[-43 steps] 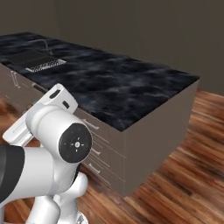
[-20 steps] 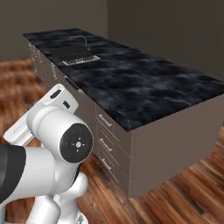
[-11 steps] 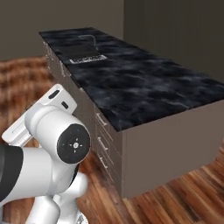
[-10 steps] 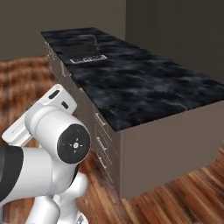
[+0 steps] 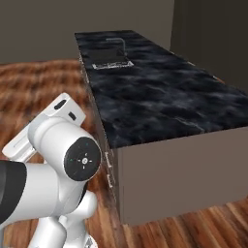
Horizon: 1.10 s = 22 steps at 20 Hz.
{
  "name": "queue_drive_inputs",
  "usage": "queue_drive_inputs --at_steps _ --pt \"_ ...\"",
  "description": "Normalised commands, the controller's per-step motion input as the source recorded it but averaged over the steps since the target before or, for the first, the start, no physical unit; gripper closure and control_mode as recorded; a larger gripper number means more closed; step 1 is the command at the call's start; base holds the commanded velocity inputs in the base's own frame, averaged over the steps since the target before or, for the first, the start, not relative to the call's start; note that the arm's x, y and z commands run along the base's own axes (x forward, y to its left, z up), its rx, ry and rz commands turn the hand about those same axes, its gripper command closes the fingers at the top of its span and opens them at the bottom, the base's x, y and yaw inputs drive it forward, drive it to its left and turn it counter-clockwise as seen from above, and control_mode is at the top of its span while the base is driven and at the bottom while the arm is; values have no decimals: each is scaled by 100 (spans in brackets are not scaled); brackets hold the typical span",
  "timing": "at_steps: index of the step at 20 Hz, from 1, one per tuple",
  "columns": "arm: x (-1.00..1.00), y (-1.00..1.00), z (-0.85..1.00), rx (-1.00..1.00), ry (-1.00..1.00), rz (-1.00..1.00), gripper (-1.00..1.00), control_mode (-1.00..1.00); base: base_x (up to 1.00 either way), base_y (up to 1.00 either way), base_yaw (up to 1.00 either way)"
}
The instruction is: Move the drinks to the dining counter.
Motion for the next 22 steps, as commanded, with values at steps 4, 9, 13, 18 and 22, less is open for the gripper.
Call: queue_drive_inputs --at_steps 4,9,13,18,22 --pt "0 0 0 0 0 0 100 100 0 -75 35" --pt "0 0 0 0 0 0 100 100 0 -77 34" --pt "0 0 0 0 0 0 100 100 0 -77 31" --pt "0 0 0 0 0 0 100 100 0 -80 29" --pt "0 0 0 0 0 0 100 100 0 -87 26"
